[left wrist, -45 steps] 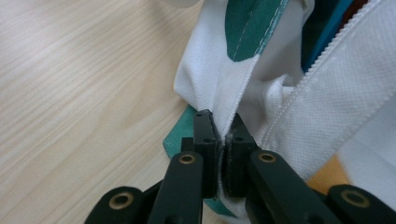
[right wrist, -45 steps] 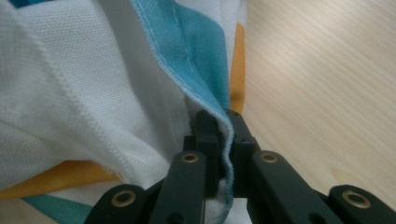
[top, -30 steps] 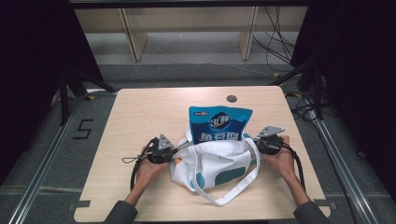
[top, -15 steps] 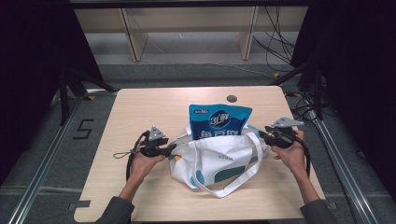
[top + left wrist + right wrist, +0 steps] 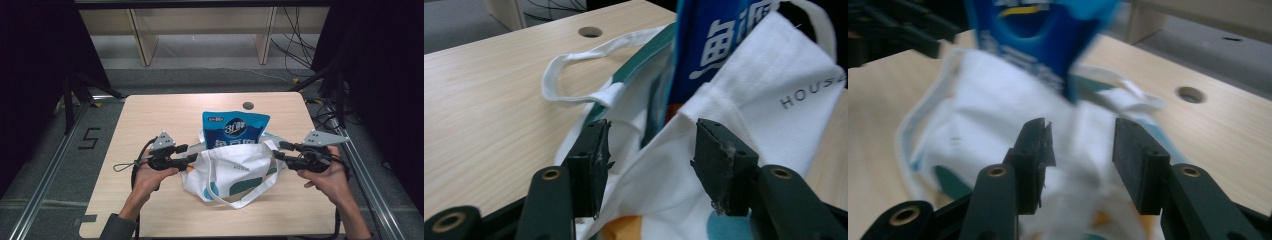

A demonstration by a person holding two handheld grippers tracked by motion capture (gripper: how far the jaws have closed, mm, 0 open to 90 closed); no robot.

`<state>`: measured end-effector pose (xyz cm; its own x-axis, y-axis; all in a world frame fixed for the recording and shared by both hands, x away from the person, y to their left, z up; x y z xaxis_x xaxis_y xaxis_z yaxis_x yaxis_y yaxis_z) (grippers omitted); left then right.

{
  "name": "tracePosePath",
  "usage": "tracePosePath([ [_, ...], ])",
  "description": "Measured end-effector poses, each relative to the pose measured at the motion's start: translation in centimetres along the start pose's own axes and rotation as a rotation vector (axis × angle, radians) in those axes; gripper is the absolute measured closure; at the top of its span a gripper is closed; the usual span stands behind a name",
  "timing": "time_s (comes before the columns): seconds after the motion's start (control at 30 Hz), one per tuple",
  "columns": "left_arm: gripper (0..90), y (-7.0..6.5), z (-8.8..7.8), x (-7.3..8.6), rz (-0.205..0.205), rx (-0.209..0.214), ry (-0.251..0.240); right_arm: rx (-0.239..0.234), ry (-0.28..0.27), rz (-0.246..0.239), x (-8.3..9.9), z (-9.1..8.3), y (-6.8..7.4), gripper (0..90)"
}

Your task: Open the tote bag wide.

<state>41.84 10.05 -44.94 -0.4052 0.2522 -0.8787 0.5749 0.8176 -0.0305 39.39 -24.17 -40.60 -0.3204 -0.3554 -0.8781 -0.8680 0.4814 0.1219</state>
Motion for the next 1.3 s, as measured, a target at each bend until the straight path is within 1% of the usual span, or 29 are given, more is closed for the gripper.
tracePosePath([
  [0.03, 47.6, 0.0, 0.0, 0.0, 0.000, 0.000, 0.000, 0.000, 0.000, 0.000, 0.0, 0.0, 0.0, 57.7],
  [0.1, 47.5, -0.4, 0.2, 0.1, 0.010, 0.014, 0.005, -0.055, 0.013, 0.021, 0.0, 0.9, 1.5, 57.6],
  [0.13, 46.5, -0.8, 0.6, 0.3, 0.016, 0.016, 0.008, -0.072, 0.015, 0.009, 0.0, 1.8, 2.3, 57.3],
  [0.2, 46.0, -0.8, 0.7, 0.3, 0.033, 0.019, 0.011, -0.088, 0.028, -0.008, 0.0, 2.3, 2.6, 57.3],
  [0.23, 46.1, -0.9, 1.0, 0.3, 0.026, 0.017, 0.009, -0.089, 0.033, 0.005, 0.1, 2.8, 3.1, 57.4],
  [0.27, 46.6, -1.0, 1.3, 0.5, 0.043, 0.014, 0.019, -0.096, 0.048, -0.020, 0.3, 3.9, 3.4, 57.4],
  [0.33, 47.2, -1.2, 1.6, 0.6, 0.039, 0.008, 0.021, -0.103, 0.071, -0.037, 0.6, 4.8, 3.7, 57.2],
  [0.43, 48.6, -1.3, 1.9, 0.7, 0.050, 0.015, 0.012, -0.118, 0.087, -0.031, 0.9, 5.6, 4.3, 56.4],
  [0.5, 51.3, -1.5, 2.2, 0.8, 0.056, 0.014, 0.012, -0.102, 0.121, -0.063, 1.2, 6.5, 4.2, 65.3],
  [0.53, 52.7, -1.5, 2.2, 0.8, 0.056, 0.014, 0.012, -0.102, 0.121, -0.063, 1.2, 6.5, 4.2, 65.3],
  [0.57, 54.1, -1.4, 2.4, 1.0, 0.089, 0.008, 0.008, -0.086, 0.150, -0.089, 1.5, 6.7, 4.1, 78.5],
  [0.6, 56.1, -1.4, 2.4, 1.0, 0.089, 0.008, 0.008, -0.086, 0.150, -0.089, 1.5, 6.7, 4.1, 78.5],
  [0.63, 59.2, -1.4, 2.6, 1.1, 0.093, 0.013, 0.009, -0.091, 0.176, -0.111, 1.8, 6.8, 4.2, 87.1],
  [0.67, 59.2, -1.5, 2.7, 1.3, 0.092, 0.011, 0.014, -0.091, 0.176, -0.111, 1.8, 6.8, 4.2, 87.1],
  [0.7, 66.2, -1.6, 2.8, 1.5, 0.112, 0.004, 0.017, -0.097, 0.227, -0.144, 2.3, 7.1, 4.5, 88.9],
  [0.73, 72.1, -1.6, 2.8, 1.5, 0.112, 0.004, 0.017, -0.097, 0.227, -0.144, 2.3, 7.1, 4.5, 88.9],
  [0.77, 72.1, -1.7, 2.8, 1.6, 0.128, -0.010, 0.013, -0.097, 0.238, -0.149, 2.4, 7.2, 4.5, 89.1],
  [0.8, 79.1, -2.0, 2.7, 1.9, 0.144, 0.001, 0.021, -0.109, 0.272, -0.150, 3.1, 7.4, 4.6, 89.4],
  [0.83, 80.9, -2.3, 2.6, 2.2, 0.166, 0.004, 0.021, -0.111, 0.283, -0.144, 3.5, 7.6, 4.6, 89.5],
  [0.87, 82.2, -2.3, 2.6, 2.2, 0.166, 0.004, 0.021, -0.111, 0.283, -0.144, 3.5, 7.6, 4.6, 89.5],
  [0.9, 84.1, -2.8, 2.4, 3.2, 0.223, 0.009, 0.053, -0.126, 0.323, -0.142, 4.6, 8.2, 4.7, 89.6],
  [0.93, 84.8, -2.8, 2.4, 3.2, 0.223, 0.009, 0.053, -0.126, 0.323, -0.142, 4.6, 8.2, 4.7, 89.6],
  [1.0, 85.6, -3.4, 2.6, 4.2, 0.266, 0.030, 0.074, -0.127, 0.386, -0.134, 6.8, 9.6, 4.7, 89.7],
  [1.03, 86.0, -4.0, 2.7, 5.5, 0.281, 0.044, 0.122, -0.127, 0.410, -0.126, 7.5, 10.1, 4.6, 89.7],
  [1.07, 87.9, -4.0, 2.7, 5.5, 0.281, 0.044, 0.122, -0.127, 0.410, -0.126, 7.5, 10.1, 4.6, 89.7],
  [1.17, 89.4, -4.8, 3.6, 8.0, 0.332, 0.067, 0.209, -0.114, 0.472, -0.125, 9.4, 11.3, 4.4, 89.7],
  [1.2, 89.5, -5.2, 4.3, 9.2, 0.301, 0.079, 0.206, -0.082, 0.489, -0.090, 9.5, 11.3, 4.5, 89.7],
  [1.27, 89.5, -5.1, 4.2, 8.8, 0.314, 0.073, 0.226, -0.093, 0.473, -0.114, 9.4, 11.5, 4.4, 89.6],
  [1.3, 89.4, -4.8, 4.1, 8.7, 0.345, 0.053, 0.231, -0.099, 0.473, -0.116, 9.4, 11.5, 4.4, 89.4],
])
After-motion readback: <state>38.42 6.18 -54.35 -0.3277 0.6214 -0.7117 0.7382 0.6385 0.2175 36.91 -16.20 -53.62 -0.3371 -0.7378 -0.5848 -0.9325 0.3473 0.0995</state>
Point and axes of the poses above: each handheld gripper's, and its own axes: z roughly forward along the jaws, x roughly out of its underside, y roughly to its left, the point moved 5 cm from there along z, roughly forward along the jaws, and after that the axes turned 14 degrees about -x, right-handed, at the moved point
